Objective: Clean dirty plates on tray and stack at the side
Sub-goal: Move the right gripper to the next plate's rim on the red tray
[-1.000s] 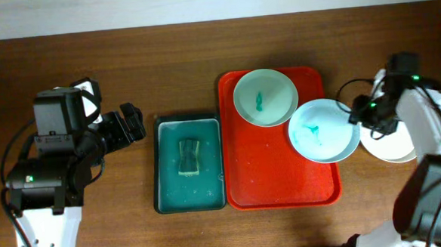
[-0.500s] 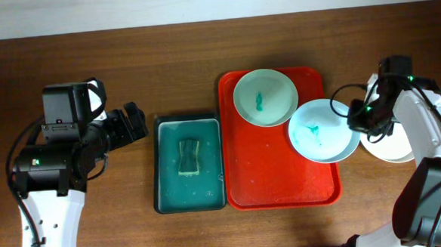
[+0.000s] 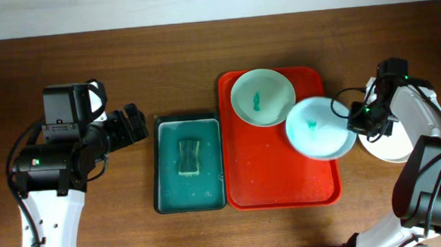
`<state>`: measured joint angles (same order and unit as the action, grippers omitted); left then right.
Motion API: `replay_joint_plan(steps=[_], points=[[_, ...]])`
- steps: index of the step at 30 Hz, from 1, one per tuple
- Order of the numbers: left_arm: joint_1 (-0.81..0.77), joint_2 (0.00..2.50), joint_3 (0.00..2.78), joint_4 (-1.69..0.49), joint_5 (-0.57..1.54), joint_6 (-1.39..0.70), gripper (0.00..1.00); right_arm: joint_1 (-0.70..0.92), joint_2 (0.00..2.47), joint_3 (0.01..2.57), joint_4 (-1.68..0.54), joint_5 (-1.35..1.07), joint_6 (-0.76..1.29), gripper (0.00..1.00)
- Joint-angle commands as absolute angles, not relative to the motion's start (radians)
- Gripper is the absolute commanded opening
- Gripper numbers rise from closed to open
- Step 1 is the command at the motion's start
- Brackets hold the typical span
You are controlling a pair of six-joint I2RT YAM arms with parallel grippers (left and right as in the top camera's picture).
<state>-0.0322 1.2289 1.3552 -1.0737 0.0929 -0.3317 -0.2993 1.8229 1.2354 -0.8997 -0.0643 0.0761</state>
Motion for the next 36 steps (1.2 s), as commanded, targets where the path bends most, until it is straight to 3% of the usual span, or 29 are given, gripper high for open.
replay_joint_plan(steps=[1,2,3,4,6,12,17,20,23,26,30,33,36], points=[[-0.030,1.232,1.369,-1.076,0.085,-0.319,1.00,-0.302,1.821,1.204,-0.891,-0.059,0.086,0.23],[-0.030,1.232,1.369,-1.076,0.085,-0.319,1.00,-0.302,1.821,1.187,-0.876,-0.059,0.085,0.40],[-0.030,1.232,1.369,-1.076,0.086,-0.319,1.00,-0.302,1.821,1.160,-0.860,-0.059,0.086,0.37],[-0.030,1.232,1.369,-1.077,0.085,-0.319,1.00,-0.302,1.821,1.142,-0.852,-0.062,0.086,0.14],[-0.030,1.232,1.369,-1.079,0.086,-0.319,1.00,-0.302,1.818,1.140,-0.869,-0.096,0.086,0.04],[-0.030,1.232,1.369,-1.082,0.086,-0.319,1.00,-0.279,1.601,1.163,-1.059,-0.163,0.086,0.04],[-0.031,1.232,1.369,-1.091,0.090,-0.319,1.00,-0.110,1.503,1.128,-1.177,-0.184,0.114,0.04],[-0.031,1.232,1.369,-1.094,0.126,-0.287,1.00,0.044,1.507,0.960,-1.064,-0.184,0.413,0.04],[-0.035,1.240,1.368,-1.097,0.240,-0.190,1.00,0.122,1.507,0.834,-0.871,-0.186,0.533,0.04],[-0.082,1.273,1.367,-1.118,0.240,-0.147,1.00,0.122,1.472,0.887,-0.865,-0.181,0.402,0.26],[-0.225,1.409,1.356,-1.126,0.171,-0.140,0.91,0.123,1.340,1.013,-0.960,-0.181,0.170,0.31],[-0.307,1.548,1.356,-1.116,0.106,-0.153,0.78,0.123,1.291,1.015,-0.972,-0.181,0.168,0.31],[-0.336,1.682,1.356,-1.104,0.105,-0.224,0.74,0.123,1.298,1.015,-0.992,-0.181,0.168,0.31]])
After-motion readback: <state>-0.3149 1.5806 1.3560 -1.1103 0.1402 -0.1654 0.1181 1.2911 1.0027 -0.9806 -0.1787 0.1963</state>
